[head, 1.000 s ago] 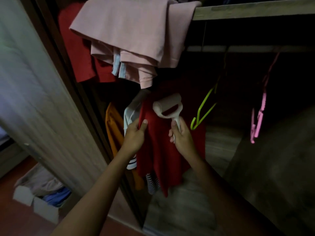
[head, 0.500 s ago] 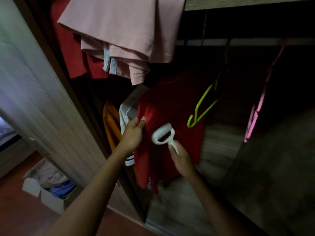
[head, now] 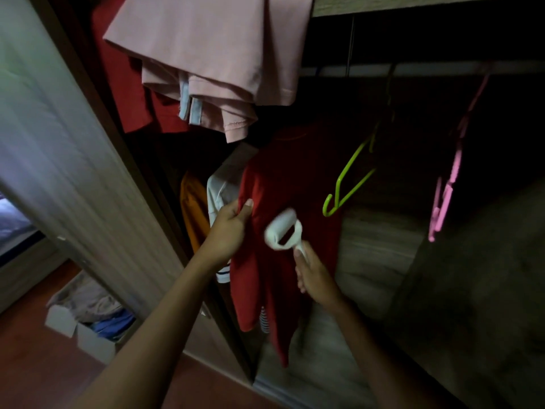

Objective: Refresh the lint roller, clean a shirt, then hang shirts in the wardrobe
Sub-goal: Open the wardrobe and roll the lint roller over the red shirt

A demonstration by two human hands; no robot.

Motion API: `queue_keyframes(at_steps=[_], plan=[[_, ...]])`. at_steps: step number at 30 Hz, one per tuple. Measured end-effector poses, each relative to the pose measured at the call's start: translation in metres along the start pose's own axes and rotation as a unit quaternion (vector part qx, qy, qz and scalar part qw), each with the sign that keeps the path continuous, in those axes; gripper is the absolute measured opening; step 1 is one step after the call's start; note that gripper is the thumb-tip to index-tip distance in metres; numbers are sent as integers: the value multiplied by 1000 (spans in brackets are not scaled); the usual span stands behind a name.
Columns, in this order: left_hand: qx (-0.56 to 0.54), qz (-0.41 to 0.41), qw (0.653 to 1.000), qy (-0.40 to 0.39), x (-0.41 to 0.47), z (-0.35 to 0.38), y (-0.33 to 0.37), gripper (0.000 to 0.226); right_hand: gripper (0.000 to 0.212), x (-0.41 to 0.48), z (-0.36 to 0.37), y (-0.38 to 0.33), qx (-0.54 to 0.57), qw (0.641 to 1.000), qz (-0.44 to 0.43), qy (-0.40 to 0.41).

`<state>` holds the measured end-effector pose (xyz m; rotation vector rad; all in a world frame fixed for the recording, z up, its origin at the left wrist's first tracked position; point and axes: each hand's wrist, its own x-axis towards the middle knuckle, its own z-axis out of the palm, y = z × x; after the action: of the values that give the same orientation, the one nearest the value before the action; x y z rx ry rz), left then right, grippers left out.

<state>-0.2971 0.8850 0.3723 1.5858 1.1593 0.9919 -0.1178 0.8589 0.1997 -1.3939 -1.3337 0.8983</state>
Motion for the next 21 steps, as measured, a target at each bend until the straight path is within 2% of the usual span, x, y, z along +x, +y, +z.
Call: queue_keyframes(at_steps=[3,6,8,10,12,16,18,21], plan=[[-28,-9,1000,-7,-3,-2,3,39,30,-25,15,48,-44,994,77,-64],[-19,-6,1000,-9,-8,-5,5,39,22,-40,22,81,-89,987,71,-111],[-23,5,1000,-12,-11,-7,6,43,25,-39,18,88,-105,985,76,-113],[-32,11,999,-10,-11,-8,4,57,29,-30,10,81,-105,989,55,-87],[-33,18,999,-11,-9,-8,1,74,23,-16,1,59,-96,994,29,-46],[-22,27,999,-14,-9,-5,0,79,25,14,-22,-6,-54,996,-36,65],[-13,24,1000,-9,-10,-3,2,71,32,22,-34,-44,-52,991,-77,101],[-6,19,1000,3,-12,1,7,45,33,27,-46,-81,-46,983,-111,135]])
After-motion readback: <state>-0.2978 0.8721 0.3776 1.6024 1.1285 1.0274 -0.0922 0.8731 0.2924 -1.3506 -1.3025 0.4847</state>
